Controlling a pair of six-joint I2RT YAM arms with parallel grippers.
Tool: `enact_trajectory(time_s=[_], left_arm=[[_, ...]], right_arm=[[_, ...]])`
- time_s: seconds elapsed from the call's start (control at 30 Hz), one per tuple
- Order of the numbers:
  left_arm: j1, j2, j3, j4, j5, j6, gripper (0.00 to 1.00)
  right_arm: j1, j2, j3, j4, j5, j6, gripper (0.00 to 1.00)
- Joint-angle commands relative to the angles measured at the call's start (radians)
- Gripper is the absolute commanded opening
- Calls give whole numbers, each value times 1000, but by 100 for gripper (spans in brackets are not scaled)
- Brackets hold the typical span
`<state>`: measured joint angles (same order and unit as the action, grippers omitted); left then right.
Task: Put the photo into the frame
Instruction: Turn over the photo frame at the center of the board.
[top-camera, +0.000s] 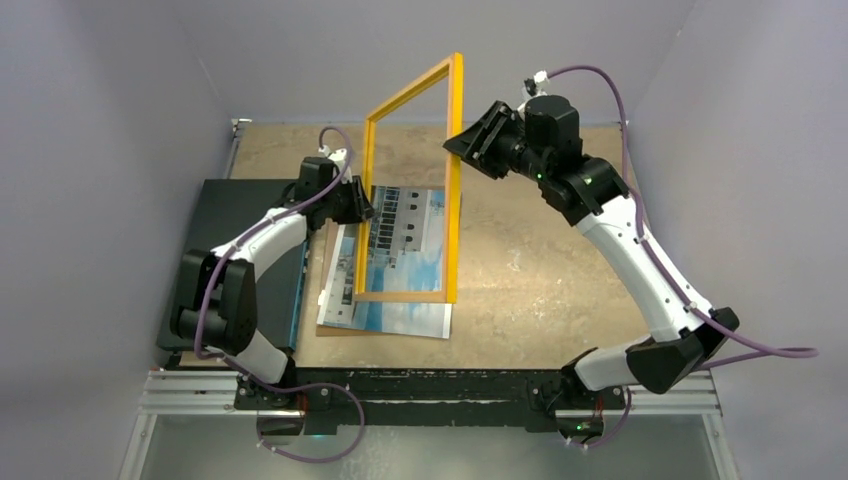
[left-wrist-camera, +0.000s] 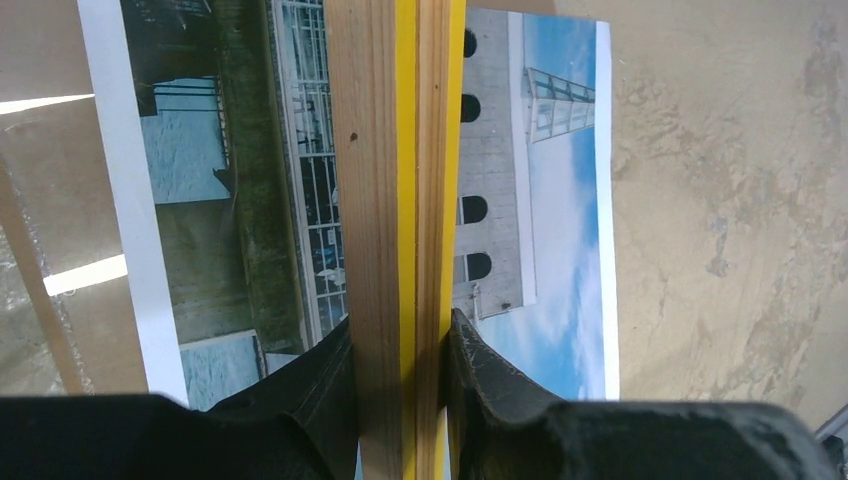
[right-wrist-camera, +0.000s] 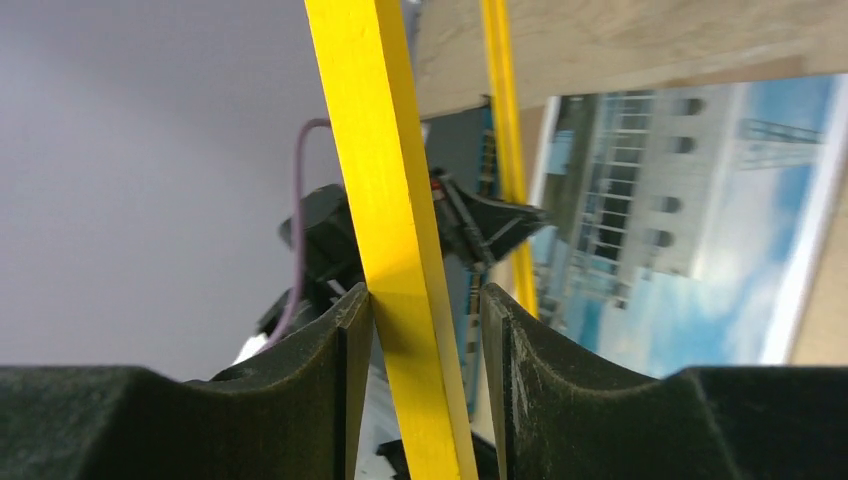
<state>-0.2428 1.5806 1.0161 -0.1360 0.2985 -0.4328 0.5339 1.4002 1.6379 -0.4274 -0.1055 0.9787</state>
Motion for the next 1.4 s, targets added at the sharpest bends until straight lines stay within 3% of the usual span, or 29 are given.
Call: enact_trajectory(time_s=[0.0,0.57,1.17,1.37], left_arm=[[-29,-46,27,14,20,11,2],[-156,73,83,34,-102,-14,0],[-360,277,253,42,-147,-28,0],[-461,371,354,24,-140,-47,0]], right_arm=[[-33,-22,26,-192,162,-146,45],[-249,-61,-409,-79,241,-287,48],[-418,92,-586,30,258,-351,60],[-502,164,-541,24,262,-377,58]])
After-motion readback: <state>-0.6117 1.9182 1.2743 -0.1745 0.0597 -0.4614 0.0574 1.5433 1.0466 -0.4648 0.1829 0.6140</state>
